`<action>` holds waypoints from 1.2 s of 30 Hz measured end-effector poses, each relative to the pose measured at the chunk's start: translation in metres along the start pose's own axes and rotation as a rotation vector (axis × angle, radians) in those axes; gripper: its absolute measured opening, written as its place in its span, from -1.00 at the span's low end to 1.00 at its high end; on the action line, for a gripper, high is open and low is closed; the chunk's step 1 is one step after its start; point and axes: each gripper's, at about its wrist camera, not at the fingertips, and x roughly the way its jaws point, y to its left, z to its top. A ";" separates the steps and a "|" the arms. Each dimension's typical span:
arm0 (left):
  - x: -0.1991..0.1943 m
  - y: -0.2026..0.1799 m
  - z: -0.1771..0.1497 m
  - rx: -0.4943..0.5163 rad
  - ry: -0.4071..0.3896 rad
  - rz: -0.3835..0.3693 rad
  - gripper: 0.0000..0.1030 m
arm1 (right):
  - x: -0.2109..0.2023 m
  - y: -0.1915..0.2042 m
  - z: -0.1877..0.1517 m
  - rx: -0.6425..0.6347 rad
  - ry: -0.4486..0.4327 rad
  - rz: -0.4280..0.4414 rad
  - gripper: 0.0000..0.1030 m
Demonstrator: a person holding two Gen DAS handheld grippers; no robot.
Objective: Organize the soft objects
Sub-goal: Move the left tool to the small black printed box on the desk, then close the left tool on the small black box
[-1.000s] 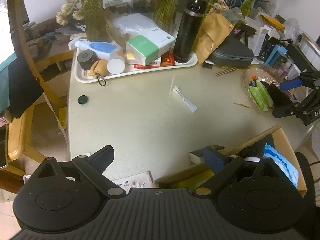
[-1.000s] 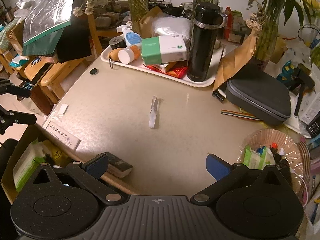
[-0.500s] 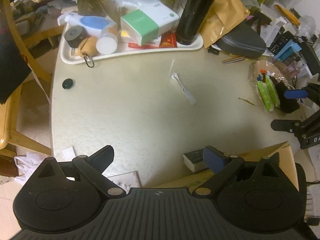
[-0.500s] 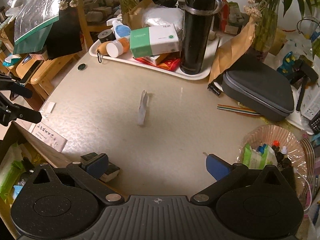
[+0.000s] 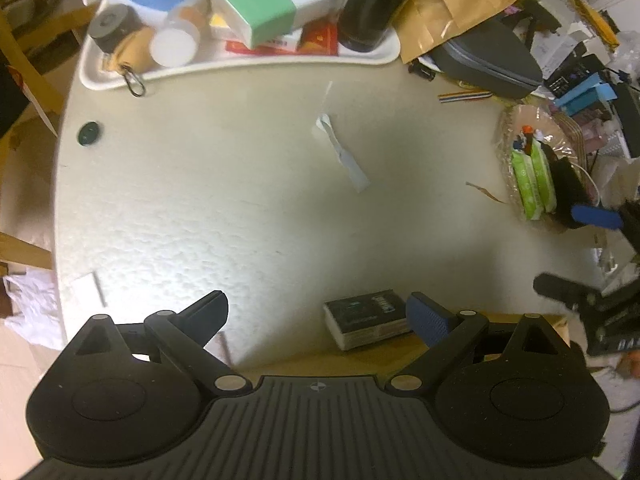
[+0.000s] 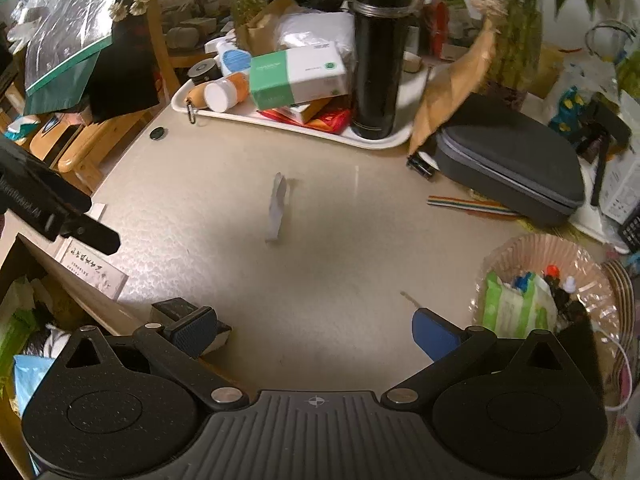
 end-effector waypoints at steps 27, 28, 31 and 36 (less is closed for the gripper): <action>0.147 -0.043 0.052 -0.058 0.518 0.090 0.90 | -0.050 -0.035 -0.064 0.142 -0.112 0.019 1.00; 0.152 -0.044 0.051 -0.065 0.532 0.097 0.90 | -0.050 -0.036 -0.065 0.146 -0.114 0.019 1.00; 0.165 -0.049 0.048 -0.078 0.562 0.105 0.90 | -0.050 -0.039 -0.067 0.160 -0.115 0.019 1.00; 0.187 -0.060 0.042 -0.067 0.624 0.125 0.79 | -0.052 -0.044 -0.070 0.165 -0.116 0.015 1.00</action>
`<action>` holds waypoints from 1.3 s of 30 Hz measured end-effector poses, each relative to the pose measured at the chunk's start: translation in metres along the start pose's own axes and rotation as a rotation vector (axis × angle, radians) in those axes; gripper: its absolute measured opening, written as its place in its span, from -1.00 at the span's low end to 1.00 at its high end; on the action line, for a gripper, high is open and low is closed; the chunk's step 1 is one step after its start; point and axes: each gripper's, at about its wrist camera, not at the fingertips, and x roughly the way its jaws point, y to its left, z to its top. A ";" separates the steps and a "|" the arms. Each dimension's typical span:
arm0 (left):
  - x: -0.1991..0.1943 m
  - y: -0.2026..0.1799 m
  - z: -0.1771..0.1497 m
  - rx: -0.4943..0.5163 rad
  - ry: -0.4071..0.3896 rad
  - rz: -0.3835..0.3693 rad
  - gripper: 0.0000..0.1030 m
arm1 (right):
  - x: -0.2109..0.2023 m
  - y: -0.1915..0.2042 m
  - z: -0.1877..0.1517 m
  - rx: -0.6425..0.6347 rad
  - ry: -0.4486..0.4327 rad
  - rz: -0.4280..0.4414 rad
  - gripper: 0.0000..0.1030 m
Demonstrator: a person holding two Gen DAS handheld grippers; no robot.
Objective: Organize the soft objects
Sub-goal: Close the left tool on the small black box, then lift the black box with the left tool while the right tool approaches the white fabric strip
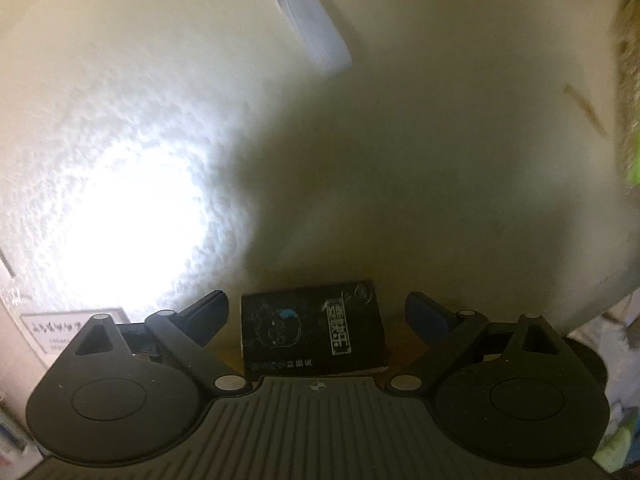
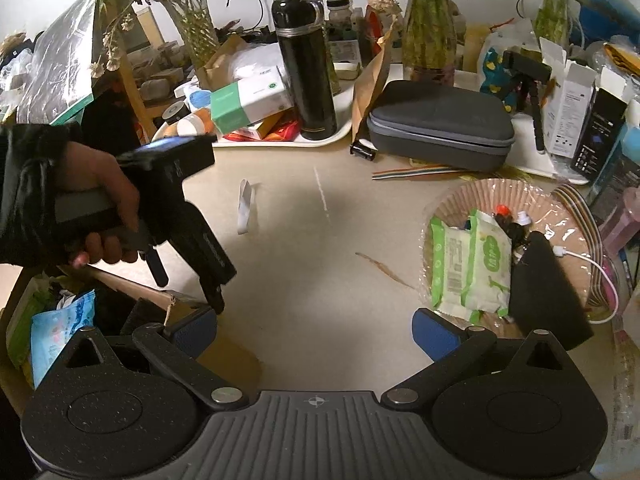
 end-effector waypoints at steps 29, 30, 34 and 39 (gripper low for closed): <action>-0.114 0.052 -0.067 0.095 -0.507 -0.023 0.35 | 0.003 0.021 0.025 -0.066 -0.015 -0.047 1.00; -0.117 0.056 -0.071 0.098 -0.534 -0.020 0.35 | 0.005 0.022 0.028 -0.066 -0.018 -0.048 1.00; -0.127 0.065 -0.094 0.120 -0.669 0.026 0.35 | 0.013 0.029 0.042 -0.065 -0.020 -0.044 1.00; -0.136 0.070 -0.115 0.144 -0.808 0.078 0.35 | 0.025 0.043 0.058 -0.091 -0.014 -0.038 1.00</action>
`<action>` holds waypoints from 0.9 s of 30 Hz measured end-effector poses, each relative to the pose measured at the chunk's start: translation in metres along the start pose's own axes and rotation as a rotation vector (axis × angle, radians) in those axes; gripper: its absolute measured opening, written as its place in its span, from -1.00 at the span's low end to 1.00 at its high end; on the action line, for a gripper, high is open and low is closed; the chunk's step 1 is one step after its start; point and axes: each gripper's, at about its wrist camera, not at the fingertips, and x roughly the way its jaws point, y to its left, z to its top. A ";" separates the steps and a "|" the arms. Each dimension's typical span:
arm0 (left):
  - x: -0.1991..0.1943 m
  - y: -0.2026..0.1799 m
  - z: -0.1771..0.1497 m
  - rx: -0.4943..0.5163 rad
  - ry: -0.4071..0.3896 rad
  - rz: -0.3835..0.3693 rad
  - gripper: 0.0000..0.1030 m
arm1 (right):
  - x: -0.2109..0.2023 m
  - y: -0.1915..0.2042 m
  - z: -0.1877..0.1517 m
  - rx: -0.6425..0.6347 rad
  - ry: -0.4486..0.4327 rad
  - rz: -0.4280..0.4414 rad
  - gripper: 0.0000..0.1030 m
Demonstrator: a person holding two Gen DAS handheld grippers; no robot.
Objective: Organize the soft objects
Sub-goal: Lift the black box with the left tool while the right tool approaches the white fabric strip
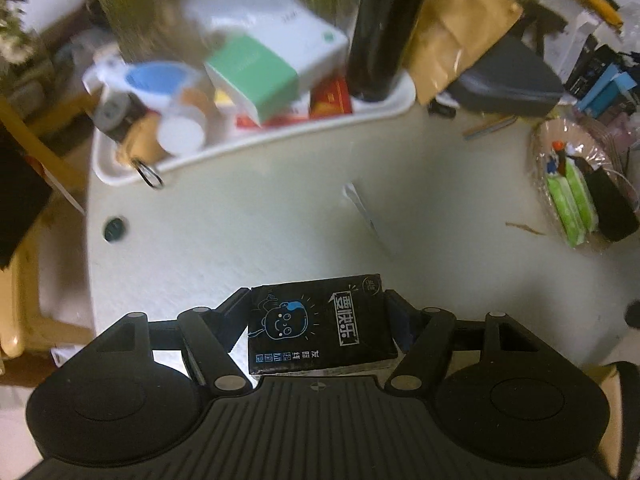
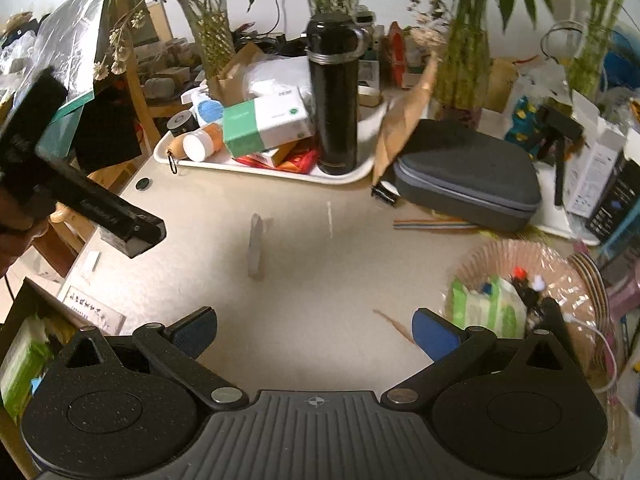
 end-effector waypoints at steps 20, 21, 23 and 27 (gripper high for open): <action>-0.056 0.028 -0.059 -0.012 -0.428 0.156 0.35 | 0.094 0.059 0.067 -0.129 0.132 0.051 1.00; -0.057 0.031 -0.061 -0.017 -0.435 0.156 0.35 | 0.101 0.061 0.070 -0.137 0.143 0.055 0.99; -0.059 0.035 -0.066 -0.026 -0.444 0.156 0.35 | 0.113 0.067 0.075 -0.149 0.158 0.057 0.98; -0.061 0.045 -0.074 -0.047 -0.454 0.148 0.35 | 0.140 0.078 0.085 -0.171 0.195 0.073 0.86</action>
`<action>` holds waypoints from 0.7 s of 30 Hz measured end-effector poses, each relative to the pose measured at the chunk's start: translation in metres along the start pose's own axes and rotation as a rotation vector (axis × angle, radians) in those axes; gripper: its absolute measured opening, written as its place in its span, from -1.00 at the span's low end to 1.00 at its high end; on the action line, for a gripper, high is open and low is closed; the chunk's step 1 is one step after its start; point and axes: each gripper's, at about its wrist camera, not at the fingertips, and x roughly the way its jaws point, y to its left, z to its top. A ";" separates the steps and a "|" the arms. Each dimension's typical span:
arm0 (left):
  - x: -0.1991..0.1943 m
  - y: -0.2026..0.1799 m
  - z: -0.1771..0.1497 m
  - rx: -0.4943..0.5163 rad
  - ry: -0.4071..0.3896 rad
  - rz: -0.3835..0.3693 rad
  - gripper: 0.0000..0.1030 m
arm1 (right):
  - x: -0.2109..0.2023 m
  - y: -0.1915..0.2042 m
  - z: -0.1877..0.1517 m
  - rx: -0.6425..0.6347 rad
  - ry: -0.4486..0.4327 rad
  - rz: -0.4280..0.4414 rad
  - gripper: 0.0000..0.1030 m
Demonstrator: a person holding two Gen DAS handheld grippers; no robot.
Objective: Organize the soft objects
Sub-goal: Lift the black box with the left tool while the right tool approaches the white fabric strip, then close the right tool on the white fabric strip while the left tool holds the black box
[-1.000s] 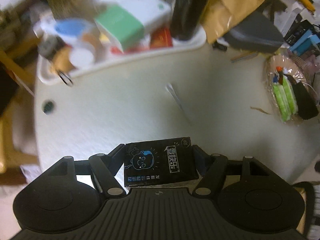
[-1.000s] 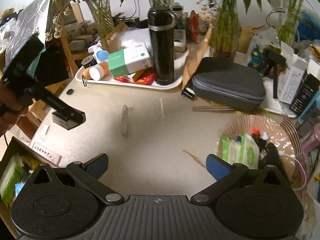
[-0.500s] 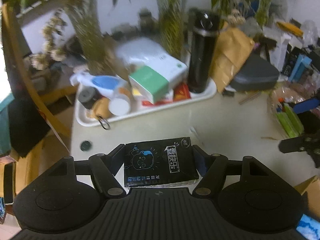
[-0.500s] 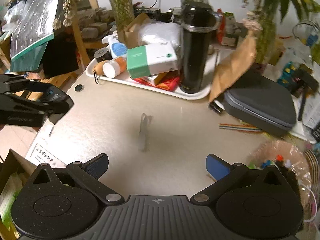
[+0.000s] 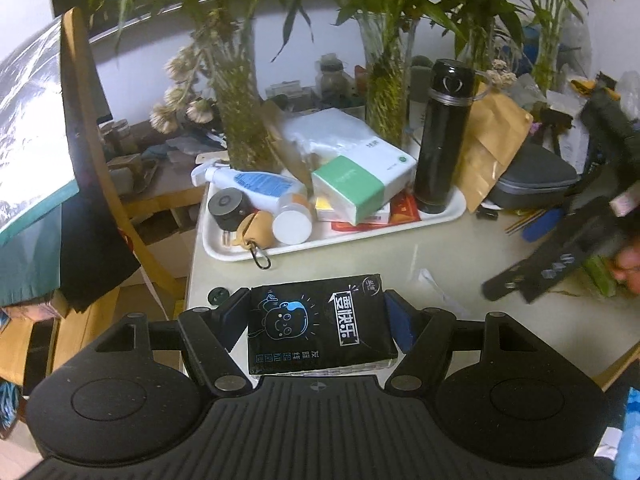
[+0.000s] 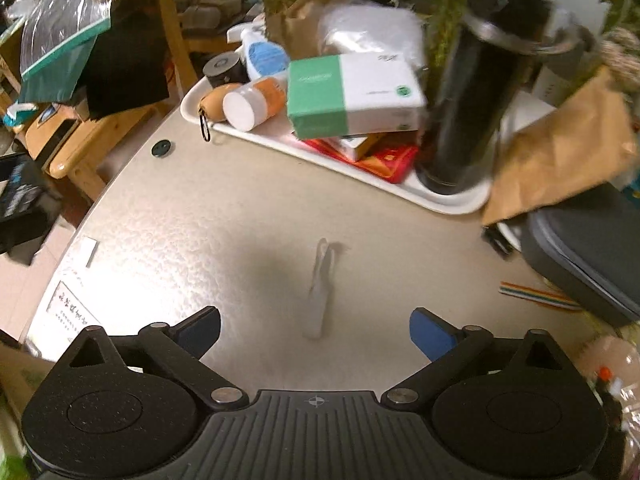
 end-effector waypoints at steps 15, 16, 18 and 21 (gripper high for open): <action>-0.009 0.020 -0.018 -0.042 -0.016 -0.035 0.35 | 0.101 -0.005 0.023 0.066 0.133 -0.003 0.38; -0.010 0.021 -0.019 -0.040 -0.015 -0.036 0.35 | 0.104 -0.005 0.023 0.064 0.135 -0.009 0.34; -0.010 0.021 -0.021 -0.031 -0.007 -0.039 0.35 | 0.109 -0.004 0.023 0.061 0.141 -0.024 0.12; -0.009 0.022 -0.023 -0.033 0.000 -0.036 0.35 | 0.115 -0.004 0.022 0.064 0.153 -0.041 -0.22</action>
